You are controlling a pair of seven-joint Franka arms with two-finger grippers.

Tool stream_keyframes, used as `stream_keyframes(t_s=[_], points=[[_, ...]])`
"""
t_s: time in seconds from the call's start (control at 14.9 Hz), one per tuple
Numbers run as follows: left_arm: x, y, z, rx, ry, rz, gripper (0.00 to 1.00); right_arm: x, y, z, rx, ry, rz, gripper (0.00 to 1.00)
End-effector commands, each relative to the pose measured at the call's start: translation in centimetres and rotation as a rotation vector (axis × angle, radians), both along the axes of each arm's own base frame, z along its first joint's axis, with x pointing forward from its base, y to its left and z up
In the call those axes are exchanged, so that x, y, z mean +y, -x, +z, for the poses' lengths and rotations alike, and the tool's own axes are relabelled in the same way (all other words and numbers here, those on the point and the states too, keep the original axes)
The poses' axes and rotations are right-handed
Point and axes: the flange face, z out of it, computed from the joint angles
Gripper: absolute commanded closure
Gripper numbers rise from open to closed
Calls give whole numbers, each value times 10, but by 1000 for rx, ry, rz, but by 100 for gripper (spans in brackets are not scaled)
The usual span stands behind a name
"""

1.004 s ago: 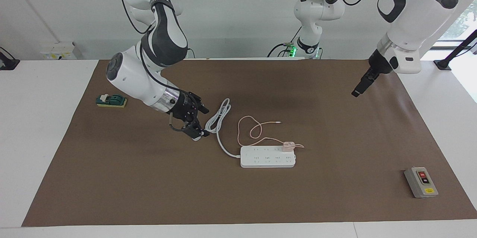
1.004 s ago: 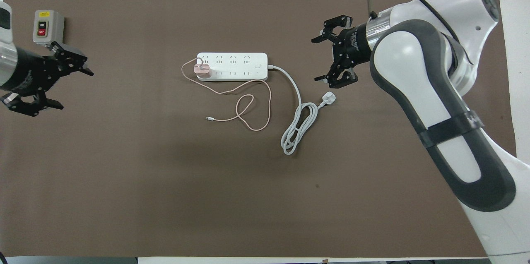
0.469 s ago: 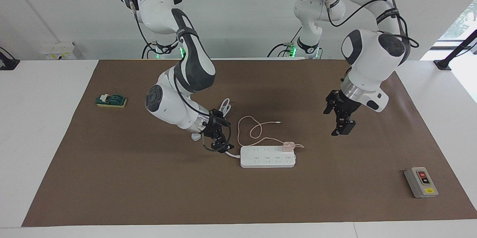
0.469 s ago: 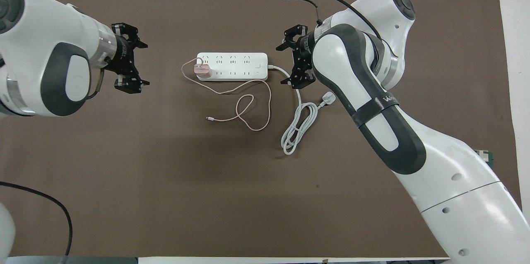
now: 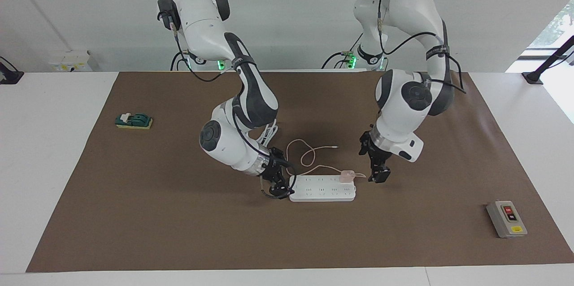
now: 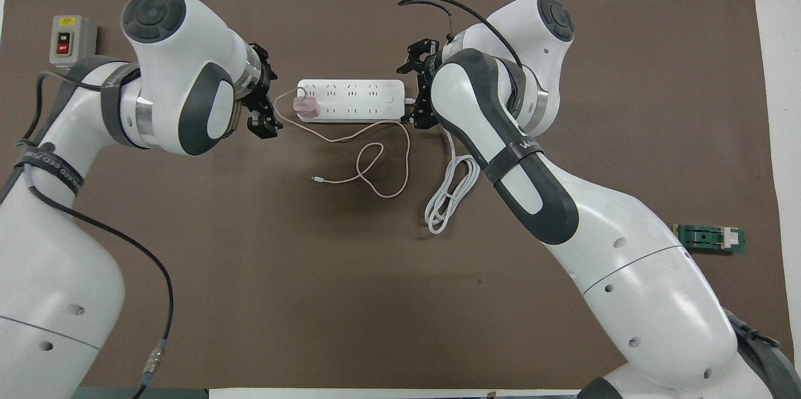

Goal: Unplug charger and place it aside
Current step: 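Grasp the power strip end with the right gripper while the left gripper grasps the charger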

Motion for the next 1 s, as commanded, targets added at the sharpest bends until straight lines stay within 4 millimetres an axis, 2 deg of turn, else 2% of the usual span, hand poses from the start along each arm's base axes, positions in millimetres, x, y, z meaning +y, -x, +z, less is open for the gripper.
stream_keyframes(t_s=[0.0, 0.2, 0.4, 0.47, 0.54, 0.74, 0.8, 0.94], points=[[-2, -14, -10, -3, -27, 26, 0, 4, -8, -4, -9, -21, -38, 1], [-19, -10, -16, -20, -26, 20, 0, 10, -8, -14, -10, -32, -55, 1], [-21, -8, -26, -44, -20, 18, 0, 11, -10, -22, -11, -32, -80, 1], [-27, -4, -30, -47, -27, 3, 0, 14, -10, -23, -14, -34, -86, 1], [-27, -4, -30, -49, -32, 1, 0, 26, -8, -23, -17, -42, -81, 1], [-30, 3, -39, -50, -33, -9, 0, 39, -6, -27, -14, -43, -81, 1], [-32, 7, -41, -44, -35, -14, 2, 40, -5, -27, -13, -42, -79, 1], [-32, 8, -42, -44, -42, -18, 14, 41, -5, -28, -14, -40, -77, 1]])
